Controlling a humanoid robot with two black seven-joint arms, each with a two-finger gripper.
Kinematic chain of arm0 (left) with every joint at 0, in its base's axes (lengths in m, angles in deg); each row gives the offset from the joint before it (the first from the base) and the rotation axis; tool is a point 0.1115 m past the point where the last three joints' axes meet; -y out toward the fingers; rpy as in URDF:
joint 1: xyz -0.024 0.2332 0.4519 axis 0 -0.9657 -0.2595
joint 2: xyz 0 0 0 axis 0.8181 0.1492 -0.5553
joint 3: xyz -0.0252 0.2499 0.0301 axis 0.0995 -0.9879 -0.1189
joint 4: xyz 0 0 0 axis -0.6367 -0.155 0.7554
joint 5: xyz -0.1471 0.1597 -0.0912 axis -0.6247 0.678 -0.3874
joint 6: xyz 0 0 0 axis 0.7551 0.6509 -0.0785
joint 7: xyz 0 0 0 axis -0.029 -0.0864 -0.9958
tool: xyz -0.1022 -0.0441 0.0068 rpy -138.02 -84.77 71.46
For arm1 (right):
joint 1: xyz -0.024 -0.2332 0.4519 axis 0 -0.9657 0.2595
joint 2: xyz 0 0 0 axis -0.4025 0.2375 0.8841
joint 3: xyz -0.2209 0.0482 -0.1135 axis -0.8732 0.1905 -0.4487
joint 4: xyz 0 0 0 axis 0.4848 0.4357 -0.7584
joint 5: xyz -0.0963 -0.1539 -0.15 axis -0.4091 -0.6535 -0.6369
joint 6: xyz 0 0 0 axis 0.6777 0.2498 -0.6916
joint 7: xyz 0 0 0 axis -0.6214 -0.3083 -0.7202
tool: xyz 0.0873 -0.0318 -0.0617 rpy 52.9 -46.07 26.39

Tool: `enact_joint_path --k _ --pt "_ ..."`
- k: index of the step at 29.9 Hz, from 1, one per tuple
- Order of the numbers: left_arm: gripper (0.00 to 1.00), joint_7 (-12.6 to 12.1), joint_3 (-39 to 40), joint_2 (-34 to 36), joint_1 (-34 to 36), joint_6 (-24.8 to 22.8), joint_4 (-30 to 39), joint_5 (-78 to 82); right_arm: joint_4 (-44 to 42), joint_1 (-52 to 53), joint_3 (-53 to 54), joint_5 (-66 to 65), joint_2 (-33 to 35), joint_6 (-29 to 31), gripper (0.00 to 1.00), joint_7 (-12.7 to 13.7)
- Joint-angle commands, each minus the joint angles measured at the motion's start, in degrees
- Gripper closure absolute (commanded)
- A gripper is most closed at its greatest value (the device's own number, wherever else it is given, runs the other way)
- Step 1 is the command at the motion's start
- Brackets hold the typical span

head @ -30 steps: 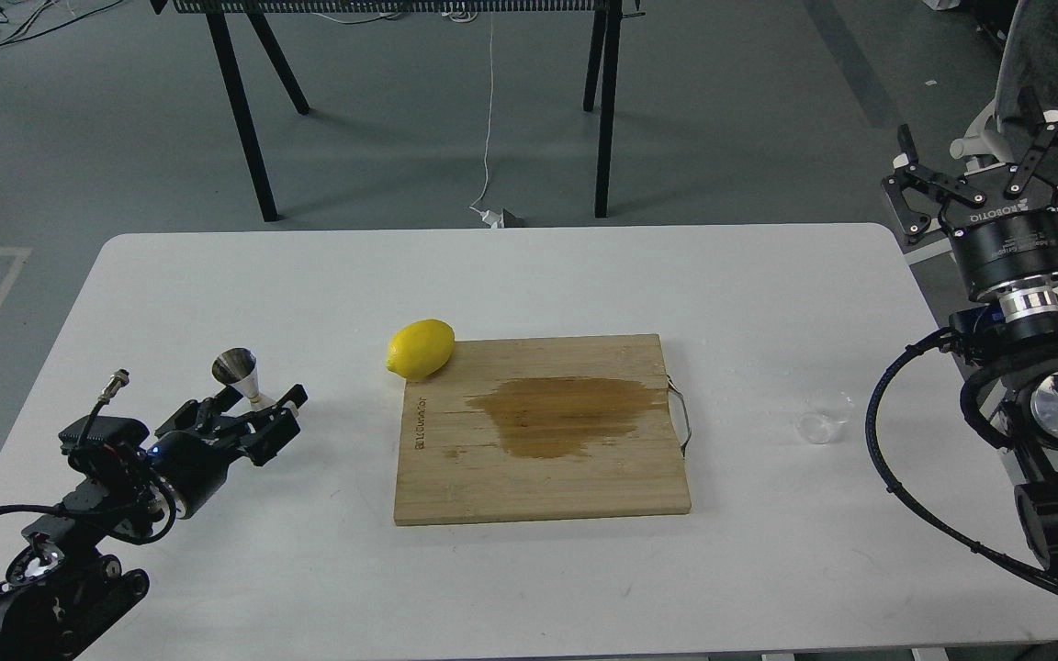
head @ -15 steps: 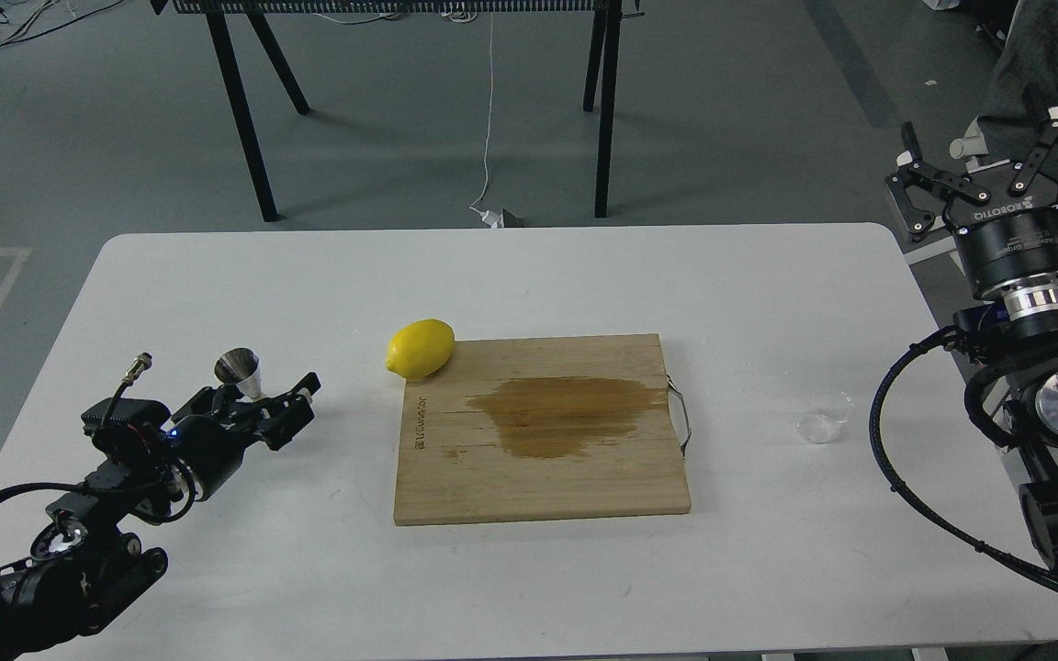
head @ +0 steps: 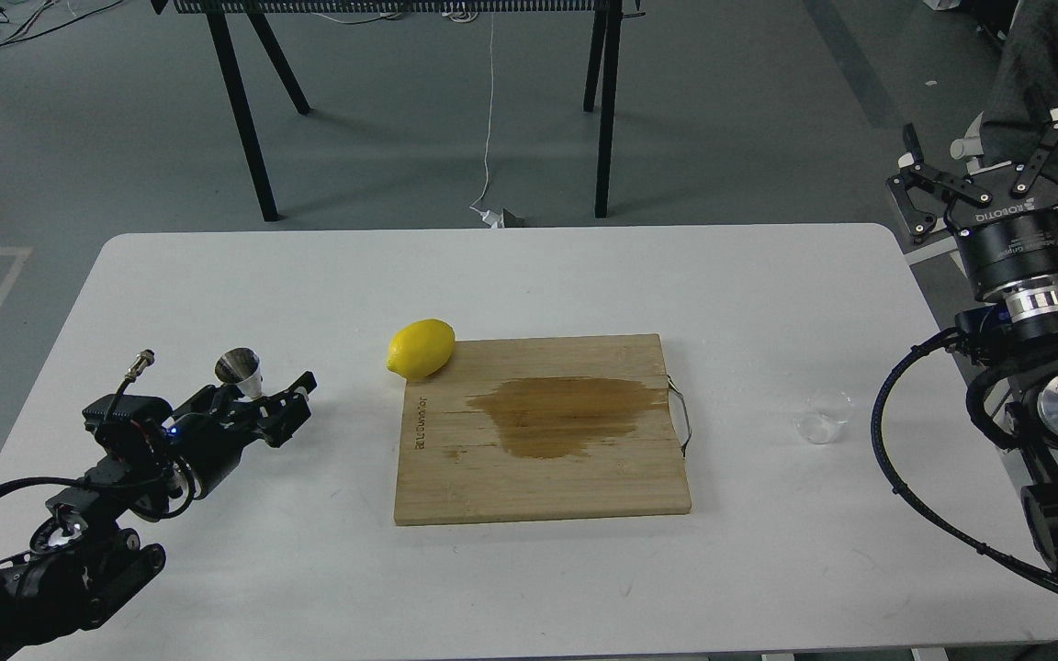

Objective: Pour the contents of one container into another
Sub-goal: 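Close the left gripper around the metal jigger, then lift the jigger with the left gripper and carry it over the board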

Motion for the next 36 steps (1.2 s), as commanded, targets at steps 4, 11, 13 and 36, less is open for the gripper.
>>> enact_joint_path --k 4,11,13,36 --pt "0.41 0.00 -1.51 -0.61 0.54 0.44 -1.99 0.11 -0.01 -0.09 0.00 0.00 0.01 0.00 0.01 0.00" --pt "0.55 0.00 -2.30 -1.14 1.25 0.88 -3.31 0.11 -0.01 -0.09 0.00 0.00 0.01 0.00 0.01 0.00" --pt "0.59 0.00 -2.39 -1.14 1.25 0.88 -3.40 0.20 -0.01 -0.09 0.00 0.00 0.01 0.00 0.01 0.00" --pt "0.90 0.00 -3.27 -0.18 5.89 0.53 -4.19 -0.24 0.26 -0.35 0.00 0.00 -0.08 0.00 0.01 0.00"
